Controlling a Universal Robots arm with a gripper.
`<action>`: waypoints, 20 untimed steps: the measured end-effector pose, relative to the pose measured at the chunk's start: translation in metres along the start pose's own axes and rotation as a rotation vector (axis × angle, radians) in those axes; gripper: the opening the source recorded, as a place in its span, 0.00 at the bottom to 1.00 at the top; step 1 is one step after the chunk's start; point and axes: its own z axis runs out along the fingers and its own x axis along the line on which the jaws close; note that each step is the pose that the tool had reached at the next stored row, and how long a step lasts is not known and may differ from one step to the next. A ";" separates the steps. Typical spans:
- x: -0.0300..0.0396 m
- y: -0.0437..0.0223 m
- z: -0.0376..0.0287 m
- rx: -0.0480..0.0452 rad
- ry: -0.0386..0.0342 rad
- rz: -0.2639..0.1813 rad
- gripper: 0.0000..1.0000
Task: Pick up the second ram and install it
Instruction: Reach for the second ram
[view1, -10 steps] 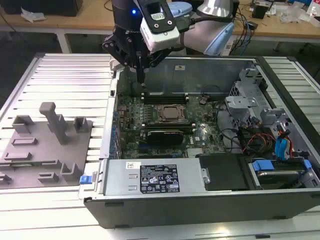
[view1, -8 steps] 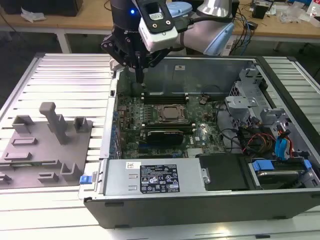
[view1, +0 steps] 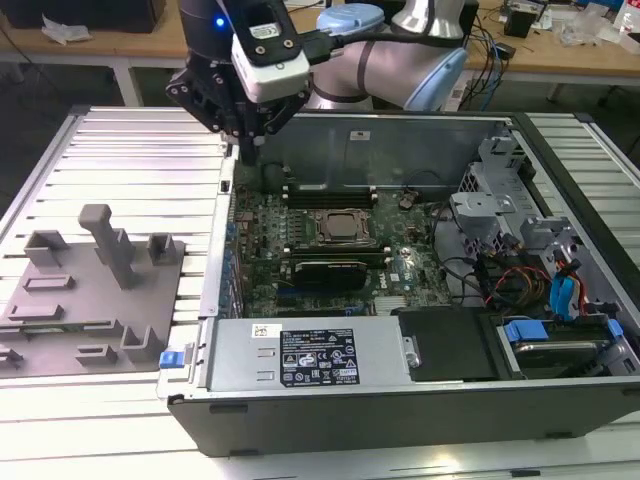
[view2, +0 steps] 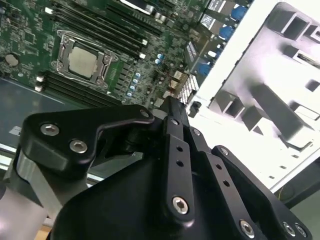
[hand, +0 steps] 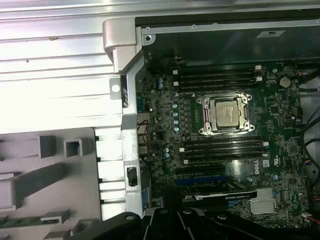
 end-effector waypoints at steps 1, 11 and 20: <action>0.0037 -0.0003 -0.0001 0.0000 0.0000 0.000 0.11; 0.0493 -0.0037 0.0003 0.0000 0.0000 0.000 0.11; 0.0839 -0.0063 0.0008 -0.0001 0.0000 0.000 0.11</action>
